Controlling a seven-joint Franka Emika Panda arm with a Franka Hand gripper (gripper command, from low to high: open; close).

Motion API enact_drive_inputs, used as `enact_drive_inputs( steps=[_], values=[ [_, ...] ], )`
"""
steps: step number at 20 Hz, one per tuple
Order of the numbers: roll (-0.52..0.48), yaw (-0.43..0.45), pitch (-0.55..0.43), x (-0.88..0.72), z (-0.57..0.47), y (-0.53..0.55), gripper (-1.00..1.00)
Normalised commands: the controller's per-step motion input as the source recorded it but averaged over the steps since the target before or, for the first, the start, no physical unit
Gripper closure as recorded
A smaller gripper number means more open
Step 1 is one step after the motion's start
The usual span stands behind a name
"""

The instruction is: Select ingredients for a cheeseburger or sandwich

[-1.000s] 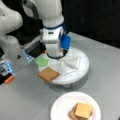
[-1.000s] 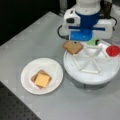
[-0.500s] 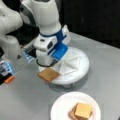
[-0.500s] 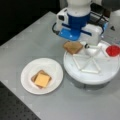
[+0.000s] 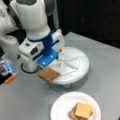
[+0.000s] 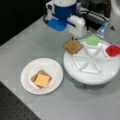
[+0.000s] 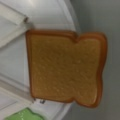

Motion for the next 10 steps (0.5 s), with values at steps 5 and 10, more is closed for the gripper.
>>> enact_drive_inputs(
  steps=[5,10],
  values=[
    [0.395,0.011,0.219,0.07,0.01,-0.36,-1.0],
    [0.55,0.048,0.066,0.12,-0.14,-0.33,-1.0]
  ],
)
